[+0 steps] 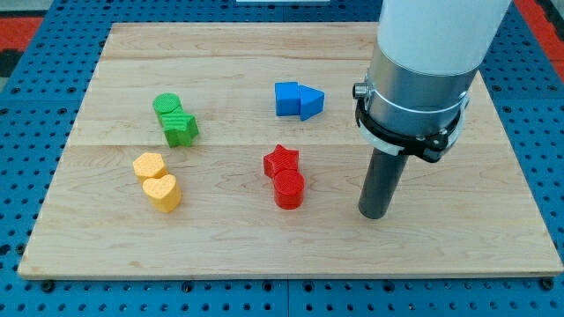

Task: Separate the red star from the red circle

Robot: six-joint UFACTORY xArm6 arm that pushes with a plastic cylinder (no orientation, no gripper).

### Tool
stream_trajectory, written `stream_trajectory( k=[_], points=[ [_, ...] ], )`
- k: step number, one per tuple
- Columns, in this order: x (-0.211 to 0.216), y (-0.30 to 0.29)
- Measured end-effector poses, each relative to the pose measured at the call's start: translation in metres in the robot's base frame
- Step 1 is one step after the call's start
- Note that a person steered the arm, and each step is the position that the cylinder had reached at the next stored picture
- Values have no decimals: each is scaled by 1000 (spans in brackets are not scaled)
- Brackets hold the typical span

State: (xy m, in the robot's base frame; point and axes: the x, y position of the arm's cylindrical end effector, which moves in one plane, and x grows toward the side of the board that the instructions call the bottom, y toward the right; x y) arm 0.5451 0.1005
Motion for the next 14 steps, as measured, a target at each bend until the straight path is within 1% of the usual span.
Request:
stream_trajectory(
  k=[1, 3, 4, 5, 6, 7, 8, 9, 10, 11, 12, 13, 14],
  points=[
    [-7, -6],
    [-63, -52],
    [-48, -66],
    [-46, -96],
    [-27, -89],
    [-9, -53],
    [5, -65],
    [5, -93],
    [5, -102],
    [-26, -64],
    [-95, -8],
    [-152, -14],
    [-186, -23]
  ],
)
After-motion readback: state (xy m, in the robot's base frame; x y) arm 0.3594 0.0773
